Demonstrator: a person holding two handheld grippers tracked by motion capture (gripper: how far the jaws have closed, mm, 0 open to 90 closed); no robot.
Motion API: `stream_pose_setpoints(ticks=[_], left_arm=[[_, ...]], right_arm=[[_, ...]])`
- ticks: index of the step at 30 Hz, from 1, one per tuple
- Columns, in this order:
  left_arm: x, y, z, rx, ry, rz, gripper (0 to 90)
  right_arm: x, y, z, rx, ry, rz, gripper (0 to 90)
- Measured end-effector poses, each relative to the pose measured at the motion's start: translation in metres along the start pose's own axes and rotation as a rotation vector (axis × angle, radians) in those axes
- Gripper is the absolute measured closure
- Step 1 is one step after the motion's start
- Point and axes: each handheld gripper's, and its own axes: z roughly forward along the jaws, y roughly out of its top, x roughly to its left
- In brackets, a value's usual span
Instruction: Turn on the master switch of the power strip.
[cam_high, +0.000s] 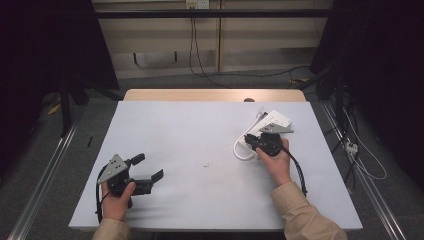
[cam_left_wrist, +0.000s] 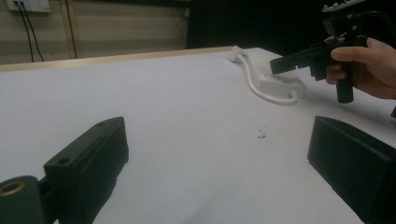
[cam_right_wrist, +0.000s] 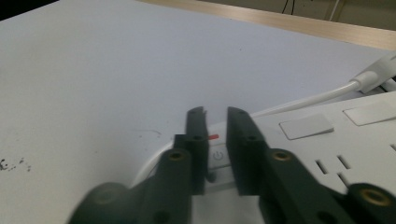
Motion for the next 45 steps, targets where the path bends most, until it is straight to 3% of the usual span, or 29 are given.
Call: stream_pose_setpoints(ticks=[10, 16, 17, 26, 35, 45], left_arm=[[0.0, 0.0, -0.001, -0.005, -0.002, -0.002, 4.8], [-0.001, 0.001, 0.001, -0.008, -0.007, -0.005, 4.8], [-0.001, 0.001, 0.0, -0.006, -0.006, -0.004, 4.8], [-0.002, 0.001, 0.0, -0.002, -0.006, -0.002, 4.8], [-0.002, 0.001, 0.0, -0.001, -0.009, -0.003, 4.8], [-0.002, 0.001, 0.0, -0.001, -0.009, -0.005, 4.8]], right_arm=[[0.001, 0.001, -0.002, -0.013, 0.01, 0.019, 64.0], [0.003, 0.002, -0.004, -0.007, 0.014, 0.028, 48.8], [0.003, 0.002, -0.005, -0.012, 0.021, 0.034, 42.6], [0.005, 0.004, -0.007, -0.013, 0.03, 0.039, 25.0], [0.008, 0.001, -0.014, -0.026, 0.044, 0.048, 17.7], [0.008, -0.003, -0.027, -0.037, 0.037, 0.037, 16.0]])
